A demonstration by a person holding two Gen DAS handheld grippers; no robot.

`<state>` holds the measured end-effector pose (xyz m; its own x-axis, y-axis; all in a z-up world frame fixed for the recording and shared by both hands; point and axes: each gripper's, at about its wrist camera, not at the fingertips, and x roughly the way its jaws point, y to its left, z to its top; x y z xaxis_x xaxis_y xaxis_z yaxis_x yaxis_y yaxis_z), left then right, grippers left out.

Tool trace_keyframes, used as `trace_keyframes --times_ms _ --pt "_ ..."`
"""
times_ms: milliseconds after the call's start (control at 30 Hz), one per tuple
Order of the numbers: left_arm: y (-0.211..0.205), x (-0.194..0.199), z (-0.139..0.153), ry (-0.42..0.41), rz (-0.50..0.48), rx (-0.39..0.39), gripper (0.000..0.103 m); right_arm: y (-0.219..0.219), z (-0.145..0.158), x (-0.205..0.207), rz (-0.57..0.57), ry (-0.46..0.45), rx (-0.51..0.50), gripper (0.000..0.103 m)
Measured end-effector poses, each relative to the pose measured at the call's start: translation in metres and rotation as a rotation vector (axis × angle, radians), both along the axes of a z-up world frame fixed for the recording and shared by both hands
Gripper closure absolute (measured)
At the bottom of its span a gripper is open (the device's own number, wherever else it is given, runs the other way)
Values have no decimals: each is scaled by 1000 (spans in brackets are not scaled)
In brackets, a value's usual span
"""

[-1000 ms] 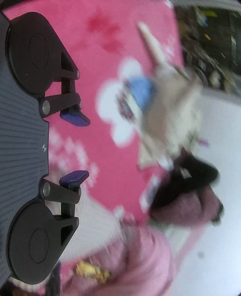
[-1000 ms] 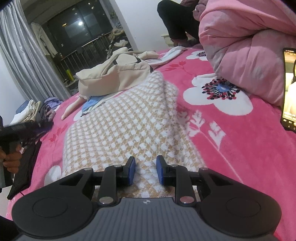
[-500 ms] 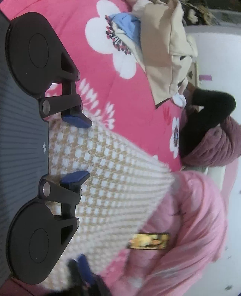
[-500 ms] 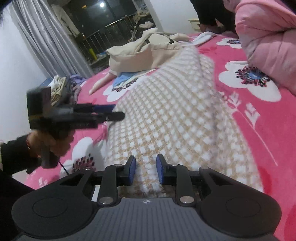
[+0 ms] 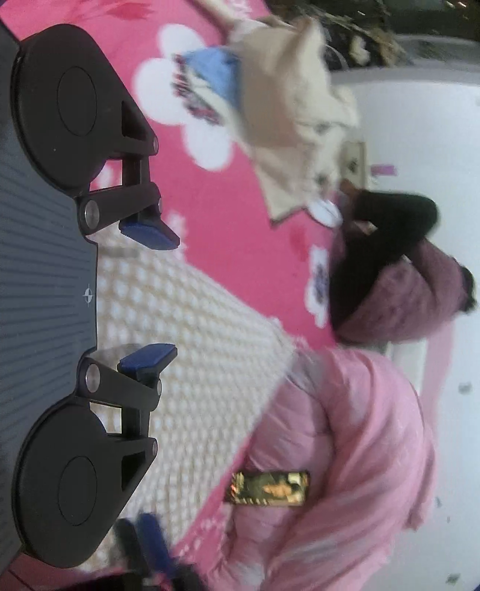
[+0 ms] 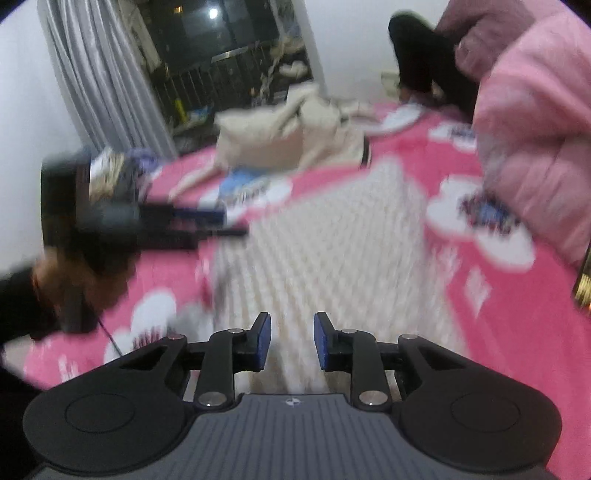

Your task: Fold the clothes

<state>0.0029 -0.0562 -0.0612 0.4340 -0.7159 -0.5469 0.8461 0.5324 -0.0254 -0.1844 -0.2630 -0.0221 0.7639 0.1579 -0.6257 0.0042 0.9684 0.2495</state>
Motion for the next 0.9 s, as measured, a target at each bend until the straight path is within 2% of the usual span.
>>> trace_keyframes --times_ms 100,167,233,333,400,433,467,500,633,700,767,867,900 --pt "-24 -8 -7 -100 -27 79 45 -19 39 40 -15 -86 -16 75" --pt "-36 -10 -19 -114 -45 113 45 -27 52 81 -10 -117 -66 75" --pt "-40 -13 -33 -124 -47 124 45 -34 48 127 -9 -109 -101 75" --pt "-33 -21 -43 -141 -25 101 44 -48 6 187 -9 -32 -116 75" --pt "-28 -23 -47 -144 -18 82 44 -60 -51 216 -23 101 -136 82" --pt "-27 -23 -49 -140 -20 74 44 -62 -79 221 -26 145 -154 82" --pt "-26 -23 -50 -138 -25 71 44 -64 -96 219 -29 119 -154 82" --pt "-26 -24 -52 -141 -30 69 44 -64 -98 214 -33 87 -147 82" --pt "-22 -26 -56 -165 -39 53 44 -60 -90 213 -35 91 -153 82" --pt "-23 -27 -55 -167 -40 58 44 -60 -73 214 -35 97 -156 82" --pt "-21 -29 -55 -170 -40 62 44 -51 -50 207 -22 34 -161 79" --pt "-18 -31 -55 -172 -37 61 44 -30 -32 197 64 -9 -159 79" --pt "-18 -32 -55 -172 -34 61 44 -25 -48 200 77 47 -178 79"
